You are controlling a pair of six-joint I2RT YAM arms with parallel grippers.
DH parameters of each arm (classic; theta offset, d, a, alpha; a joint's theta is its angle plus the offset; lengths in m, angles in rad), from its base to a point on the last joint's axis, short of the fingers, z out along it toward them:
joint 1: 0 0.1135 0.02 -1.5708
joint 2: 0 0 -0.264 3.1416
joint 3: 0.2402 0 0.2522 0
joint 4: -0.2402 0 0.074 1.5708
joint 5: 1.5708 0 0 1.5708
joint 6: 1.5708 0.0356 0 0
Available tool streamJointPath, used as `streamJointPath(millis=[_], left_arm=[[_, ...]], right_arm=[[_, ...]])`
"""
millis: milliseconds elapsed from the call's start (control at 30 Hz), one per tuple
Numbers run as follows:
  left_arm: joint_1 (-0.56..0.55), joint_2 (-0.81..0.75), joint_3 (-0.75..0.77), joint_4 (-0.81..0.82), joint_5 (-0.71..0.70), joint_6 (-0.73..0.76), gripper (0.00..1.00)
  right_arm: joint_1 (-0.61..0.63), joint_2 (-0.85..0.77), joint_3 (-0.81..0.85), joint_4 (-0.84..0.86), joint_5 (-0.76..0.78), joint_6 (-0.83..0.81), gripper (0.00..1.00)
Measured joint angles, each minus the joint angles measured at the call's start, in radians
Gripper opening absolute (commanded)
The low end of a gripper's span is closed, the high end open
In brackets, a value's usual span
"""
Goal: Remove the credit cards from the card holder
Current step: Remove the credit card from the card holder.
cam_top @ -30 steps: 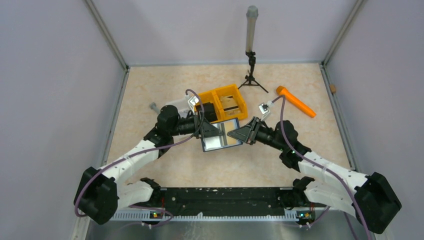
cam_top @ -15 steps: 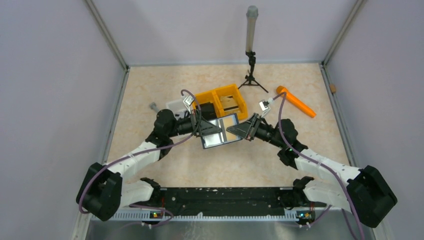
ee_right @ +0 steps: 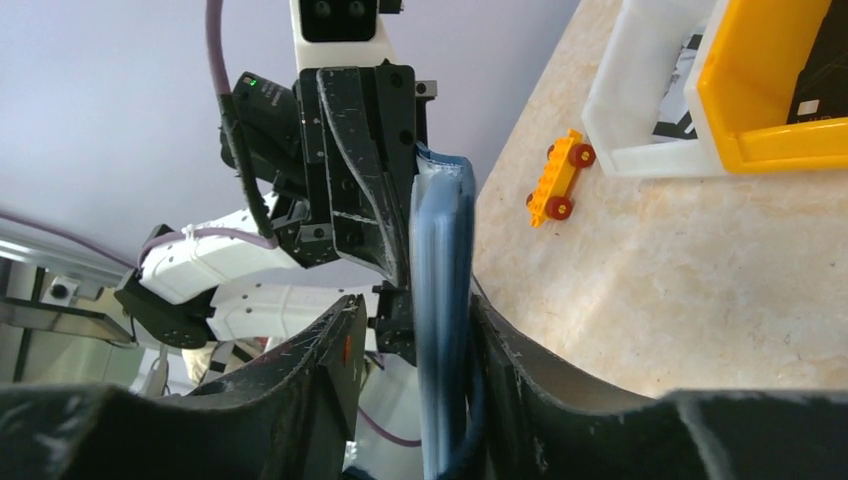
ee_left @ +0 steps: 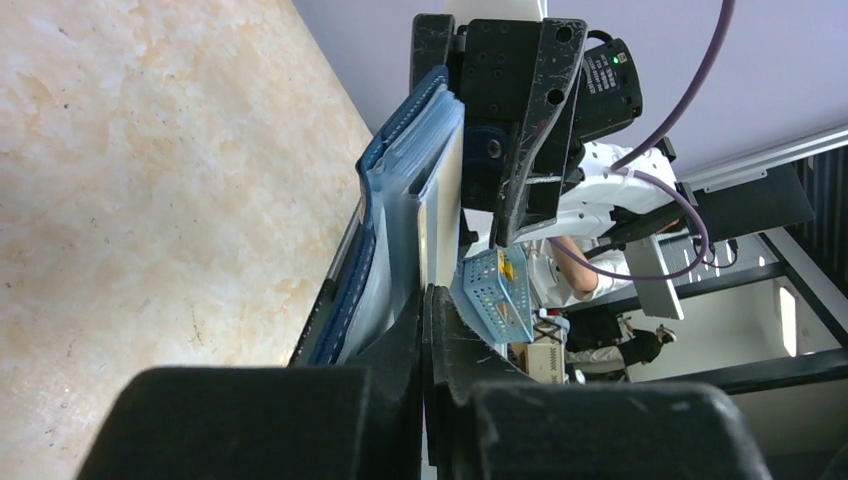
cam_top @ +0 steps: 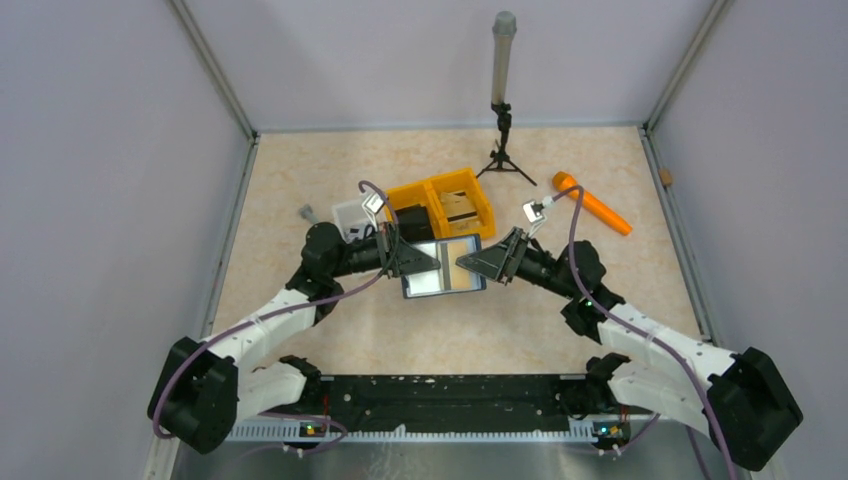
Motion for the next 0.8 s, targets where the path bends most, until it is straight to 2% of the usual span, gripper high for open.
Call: streamJointPath(millis=[100, 133, 233, 333, 400, 500, 567, 733, 800], left_arm=[[0.0, 0.0, -0.005, -0.006, 0.001, 0.0, 0.0], [0.0, 0.0, -0.006, -0.006, 0.001, 0.0, 0.0], [0.001, 0.0, -0.008, -0.006, 0.005, 0.0, 0.0], [0.005, 0.0, -0.01, -0.006, 0.008, 0.001, 0.0], [0.006, 0.0, -0.01, -0.009, 0.008, 0.002, 0.01], [0.006, 0.0, -0.014, -0.009, 0.009, 0.002, 0.29], [0.006, 0.0, -0.016, -0.01, 0.012, 0.007, 0.36], [0.003, 0.0, -0.019, 0.002, 0.026, -0.003, 0.4], [-0.002, 0.0, -0.019, 0.006, 0.027, -0.005, 0.35]], right_arm=[[-0.006, 0.0, -0.008, 0.021, -0.013, 0.013, 0.37], [-0.008, 0.0, -0.011, 0.027, -0.017, 0.017, 0.33], [-0.012, 0.0, -0.019, 0.037, -0.021, 0.025, 0.1], [-0.018, 0.0, -0.024, 0.035, -0.023, 0.032, 0.01], [-0.021, 0.001, -0.024, 0.034, -0.023, 0.035, 0.0], [-0.022, 0.003, -0.024, 0.034, -0.026, 0.04, 0.0], [-0.023, 0.006, -0.024, 0.036, -0.027, 0.043, 0.0], [-0.023, 0.033, -0.024, 0.048, -0.032, 0.062, 0.0], [-0.023, 0.051, -0.026, 0.071, -0.04, 0.076, 0.0]])
